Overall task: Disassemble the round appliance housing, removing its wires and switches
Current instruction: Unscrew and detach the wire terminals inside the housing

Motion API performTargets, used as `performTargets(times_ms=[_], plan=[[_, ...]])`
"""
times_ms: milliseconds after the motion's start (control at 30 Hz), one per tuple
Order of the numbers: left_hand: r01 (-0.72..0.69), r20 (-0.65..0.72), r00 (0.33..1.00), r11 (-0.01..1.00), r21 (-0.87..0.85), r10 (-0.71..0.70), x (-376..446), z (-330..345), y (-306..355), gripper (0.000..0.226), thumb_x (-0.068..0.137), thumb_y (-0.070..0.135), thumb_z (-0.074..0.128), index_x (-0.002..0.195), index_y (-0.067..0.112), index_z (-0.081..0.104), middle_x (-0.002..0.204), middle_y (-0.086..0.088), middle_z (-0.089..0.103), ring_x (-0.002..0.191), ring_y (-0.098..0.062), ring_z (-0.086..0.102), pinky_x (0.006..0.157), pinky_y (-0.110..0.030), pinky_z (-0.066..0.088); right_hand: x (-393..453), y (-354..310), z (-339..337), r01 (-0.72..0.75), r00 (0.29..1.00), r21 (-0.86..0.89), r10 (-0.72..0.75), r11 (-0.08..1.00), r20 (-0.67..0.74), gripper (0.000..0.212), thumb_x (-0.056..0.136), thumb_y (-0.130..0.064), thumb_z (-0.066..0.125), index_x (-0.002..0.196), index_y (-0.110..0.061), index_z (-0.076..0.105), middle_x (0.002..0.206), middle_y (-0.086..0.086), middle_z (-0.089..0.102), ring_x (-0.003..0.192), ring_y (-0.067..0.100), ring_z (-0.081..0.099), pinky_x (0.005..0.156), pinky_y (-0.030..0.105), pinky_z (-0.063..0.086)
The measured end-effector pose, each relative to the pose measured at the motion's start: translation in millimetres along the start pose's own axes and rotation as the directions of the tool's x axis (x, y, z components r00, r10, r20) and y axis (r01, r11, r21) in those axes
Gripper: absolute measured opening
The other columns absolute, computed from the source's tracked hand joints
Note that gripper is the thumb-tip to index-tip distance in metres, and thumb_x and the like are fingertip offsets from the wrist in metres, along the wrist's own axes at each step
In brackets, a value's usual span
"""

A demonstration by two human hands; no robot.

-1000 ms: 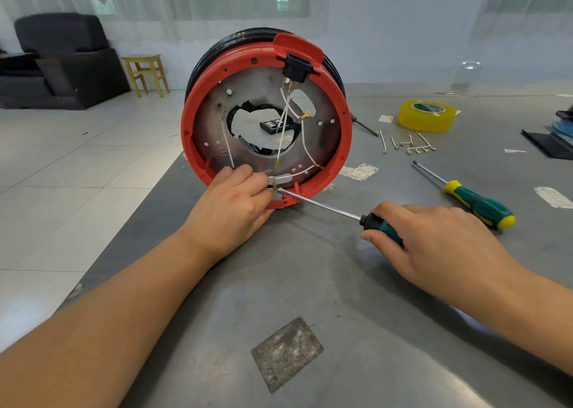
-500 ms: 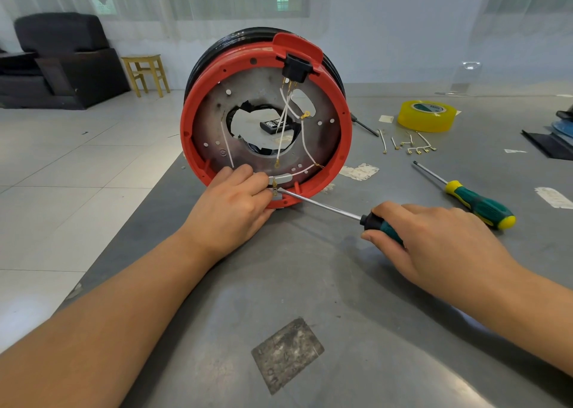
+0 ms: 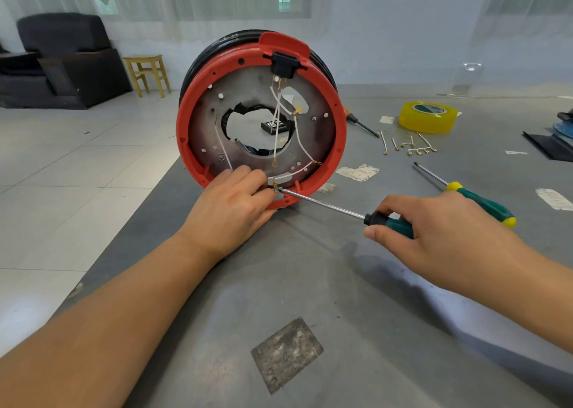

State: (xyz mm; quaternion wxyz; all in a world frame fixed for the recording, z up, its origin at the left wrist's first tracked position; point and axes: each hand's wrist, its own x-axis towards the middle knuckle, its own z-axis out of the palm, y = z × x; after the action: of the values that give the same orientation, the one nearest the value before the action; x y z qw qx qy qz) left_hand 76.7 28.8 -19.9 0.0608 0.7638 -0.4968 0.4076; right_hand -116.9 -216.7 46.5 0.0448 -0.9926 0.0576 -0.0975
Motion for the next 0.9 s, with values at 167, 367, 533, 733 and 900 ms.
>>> performTargets(times_ms=[167,367,533,733,900], plan=[[0.002,0.011,1.000,1.000,0.007,-0.002,0,0,1,0.037,0.104,0.033,0.058,0.088,0.002,0.072,0.096,-0.017,0.068,0.076,-0.036,0.060,0.061,-0.048,0.050,0,-4,-2,-0.014,1.000,-0.023,0.014,1.000,0.024,0.053,0.078,-0.078,0.023,0.102,-0.043,0.055,0.063,-0.014,0.055,0.057,0.004,0.054,0.051,0.030,0.054],[0.000,0.014,1.000,1.000,0.017,-0.001,-2,4,-3,0.036,0.100,0.034,0.062,0.096,0.000,0.073,0.097,-0.016,0.069,0.080,-0.037,0.062,0.065,-0.050,0.052,2,-8,-7,-0.024,0.998,-0.030,0.025,0.999,0.056,0.038,0.087,-0.075,0.036,0.102,-0.044,0.052,0.069,-0.015,0.055,0.061,0.004,0.054,0.051,0.027,0.052],[0.006,0.012,1.000,0.999,0.036,-0.006,-3,7,-4,0.030,0.099,0.032,0.069,0.096,0.002,0.073,0.097,-0.013,0.067,0.080,-0.035,0.059,0.064,-0.047,0.048,5,-10,-10,-0.016,1.000,-0.068,0.018,0.998,0.026,0.039,0.090,-0.072,0.039,0.105,-0.040,0.056,0.069,-0.015,0.054,0.063,0.005,0.052,0.051,0.028,0.046],[-0.002,-0.029,1.000,0.998,0.070,0.004,-3,4,-3,0.032,0.101,0.034,0.063,0.089,0.005,0.071,0.098,-0.011,0.069,0.085,-0.035,0.062,0.065,-0.045,0.044,6,-9,-12,-0.004,1.000,-0.081,0.006,0.997,0.029,0.039,0.091,-0.071,0.042,0.107,-0.039,0.057,0.066,-0.017,0.049,0.061,0.002,0.047,0.049,0.026,0.038],[-0.015,-0.022,1.000,0.997,0.073,0.017,-2,4,-1,0.031,0.100,0.034,0.065,0.089,0.005,0.072,0.093,-0.010,0.067,0.085,-0.034,0.062,0.068,-0.043,0.045,10,-8,-16,0.004,0.998,-0.056,-0.001,0.998,0.059,0.033,0.092,-0.070,0.046,0.106,-0.042,0.057,0.065,-0.019,0.048,0.061,0.000,0.046,0.046,0.020,0.031]])
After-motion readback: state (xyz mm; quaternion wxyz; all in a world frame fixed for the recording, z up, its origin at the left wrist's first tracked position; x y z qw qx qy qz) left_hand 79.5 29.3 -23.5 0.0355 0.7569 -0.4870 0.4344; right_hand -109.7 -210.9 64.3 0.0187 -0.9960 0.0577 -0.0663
